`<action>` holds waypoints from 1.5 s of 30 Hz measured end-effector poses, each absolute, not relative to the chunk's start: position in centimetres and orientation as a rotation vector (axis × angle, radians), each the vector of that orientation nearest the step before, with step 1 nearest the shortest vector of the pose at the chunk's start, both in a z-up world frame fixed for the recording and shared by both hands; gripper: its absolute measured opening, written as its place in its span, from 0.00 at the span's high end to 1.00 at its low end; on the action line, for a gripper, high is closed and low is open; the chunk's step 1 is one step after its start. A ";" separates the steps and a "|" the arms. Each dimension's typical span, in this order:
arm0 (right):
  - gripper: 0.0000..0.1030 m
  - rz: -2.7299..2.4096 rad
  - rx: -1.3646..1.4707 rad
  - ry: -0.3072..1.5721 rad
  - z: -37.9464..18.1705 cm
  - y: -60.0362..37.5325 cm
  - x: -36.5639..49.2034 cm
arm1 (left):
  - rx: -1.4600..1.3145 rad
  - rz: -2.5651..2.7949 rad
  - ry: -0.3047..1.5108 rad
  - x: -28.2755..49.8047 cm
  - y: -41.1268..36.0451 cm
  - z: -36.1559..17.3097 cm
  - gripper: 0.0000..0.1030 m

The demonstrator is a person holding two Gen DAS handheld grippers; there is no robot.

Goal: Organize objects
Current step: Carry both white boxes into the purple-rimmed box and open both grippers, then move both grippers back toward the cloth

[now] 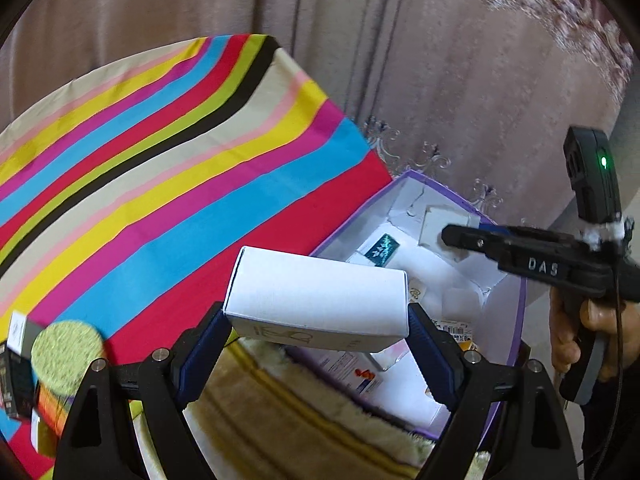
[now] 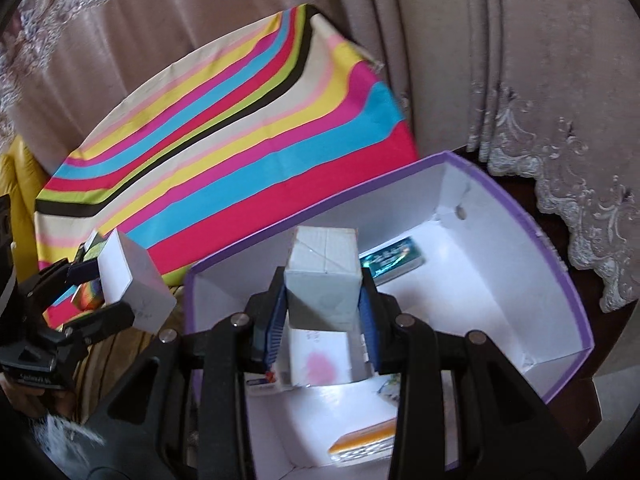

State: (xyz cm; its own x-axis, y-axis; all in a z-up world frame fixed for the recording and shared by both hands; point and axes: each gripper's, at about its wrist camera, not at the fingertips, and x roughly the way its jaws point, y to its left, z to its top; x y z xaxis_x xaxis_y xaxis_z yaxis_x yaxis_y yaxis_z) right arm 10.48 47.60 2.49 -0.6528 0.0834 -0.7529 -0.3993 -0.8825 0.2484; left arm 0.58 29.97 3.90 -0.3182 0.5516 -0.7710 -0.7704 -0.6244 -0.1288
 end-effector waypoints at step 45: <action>0.28 2.705 -1.263 0.596 3.3 39.3 7.3 | -1.155 2.205 -0.172 -1.5 17.4 3.9 0.15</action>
State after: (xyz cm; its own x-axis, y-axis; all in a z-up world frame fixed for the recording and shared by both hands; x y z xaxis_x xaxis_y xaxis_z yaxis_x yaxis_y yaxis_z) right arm 7.26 39.27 3.26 -0.6519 -0.0758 -0.7545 -0.2482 -0.9189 0.3067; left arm -1.52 17.44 3.92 -0.4128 0.5897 -0.6941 -0.4748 -0.7897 -0.3886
